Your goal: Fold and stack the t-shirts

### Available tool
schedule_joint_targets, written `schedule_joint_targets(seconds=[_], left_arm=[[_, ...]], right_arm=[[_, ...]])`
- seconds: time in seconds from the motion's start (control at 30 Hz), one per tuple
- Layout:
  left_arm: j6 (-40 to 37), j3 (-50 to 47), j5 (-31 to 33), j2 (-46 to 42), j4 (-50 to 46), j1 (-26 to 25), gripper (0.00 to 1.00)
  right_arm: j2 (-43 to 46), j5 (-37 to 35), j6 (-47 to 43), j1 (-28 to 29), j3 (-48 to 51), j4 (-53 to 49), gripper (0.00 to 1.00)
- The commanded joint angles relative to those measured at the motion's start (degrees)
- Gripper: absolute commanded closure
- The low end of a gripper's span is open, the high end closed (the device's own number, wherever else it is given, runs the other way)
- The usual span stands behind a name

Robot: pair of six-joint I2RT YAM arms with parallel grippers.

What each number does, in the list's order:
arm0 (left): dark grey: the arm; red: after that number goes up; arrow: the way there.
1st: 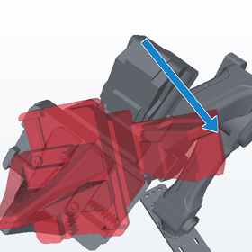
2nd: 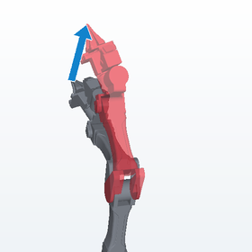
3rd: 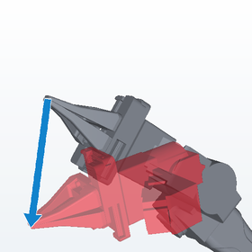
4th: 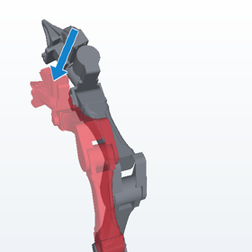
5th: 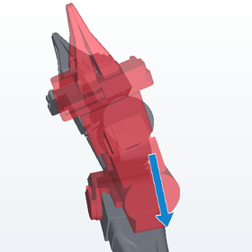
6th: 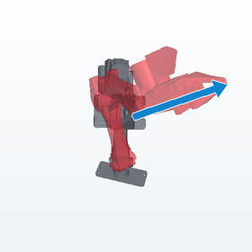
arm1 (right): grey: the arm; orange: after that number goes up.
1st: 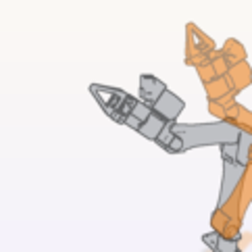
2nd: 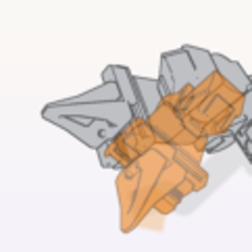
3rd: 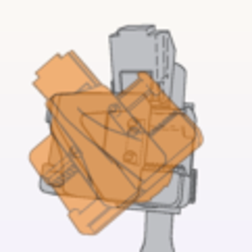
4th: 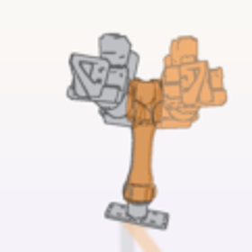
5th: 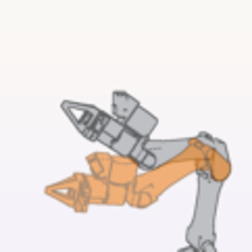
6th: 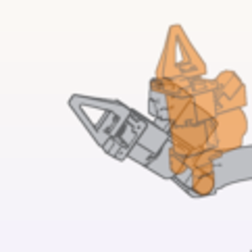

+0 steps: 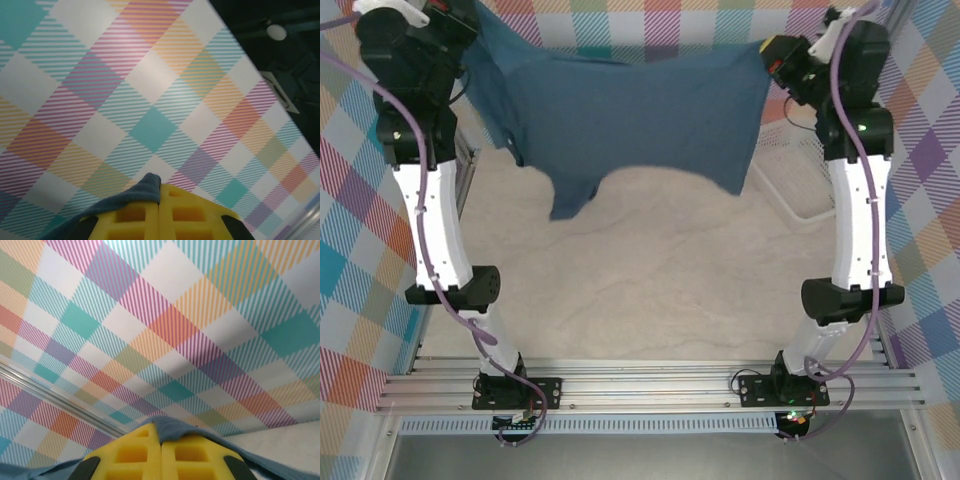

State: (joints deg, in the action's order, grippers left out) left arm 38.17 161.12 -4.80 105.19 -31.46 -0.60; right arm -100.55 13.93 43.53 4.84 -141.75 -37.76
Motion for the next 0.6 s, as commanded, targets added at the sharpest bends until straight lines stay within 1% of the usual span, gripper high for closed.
schedule_joint_targets(seconds=[0.0, 0.07, 0.1, 0.13, 0.2, 0.23, 0.3, 0.37, 0.4, 0.43, 0.5, 0.57], left_arm=[[-0.07, -1.36, -3.29, -7.74, -0.85, 0.60, 1.00], [-1.39, -8.88, -5.59, -12.30, -5.52, -0.47, 1.00], [-1.91, -15.49, -6.25, -15.70, -7.40, -1.35, 1.00], [-1.96, -24.48, -6.28, -19.87, -7.91, -2.74, 1.00], [-1.73, -43.88, -5.18, -28.76, -5.30, -6.24, 1.00], [-0.23, -54.60, -3.40, -34.02, -3.77, -8.21, 1.00], [2.43, -71.51, -1.50, -42.08, -1.70, -11.88, 1.00], [4.55, -85.20, 1.63, -48.06, -2.99, -16.98, 1.00], [6.99, -92.76, 1.99, -50.84, -3.00, -19.06, 1.00], [9.51, -100.38, 1.89, -53.45, -2.48, -20.74, 1.00], [14.90, -112.43, 1.97, -57.39, -1.07, -23.19, 1.00], [19.64, -121.85, 3.27, -59.83, 0.47, -25.86, 1.00]], right_arm=[[0.87, 3.87, 0.77, -0.47, 2.04, -2.01, 1.00], [3.07, 5.71, 0.85, -0.46, 8.30, -1.52, 1.00], [5.01, 6.29, 0.70, -0.36, 13.41, -0.70, 1.00], [7.28, 6.52, 0.68, -0.36, 19.32, 0.40, 1.00], [12.51, 6.50, 0.46, -0.32, 32.15, 3.26, 1.00], [15.33, 6.05, 0.46, -0.12, 39.47, 5.12, 1.00], [19.87, 6.34, 0.77, -0.03, 52.14, 7.86, 1.00], [22.67, 6.11, -0.01, 0.41, 62.48, 8.93, 1.00], [23.40, 6.23, -0.70, 0.58, 67.53, 9.60, 1.00], [23.77, 6.13, -1.41, 0.83, 72.03, 10.13, 1.00], [23.25, 5.86, -2.03, 1.05, 78.94, 10.61, 1.00], [21.75, 4.33, -2.38, 1.13, 83.81, 10.51, 1.00]])
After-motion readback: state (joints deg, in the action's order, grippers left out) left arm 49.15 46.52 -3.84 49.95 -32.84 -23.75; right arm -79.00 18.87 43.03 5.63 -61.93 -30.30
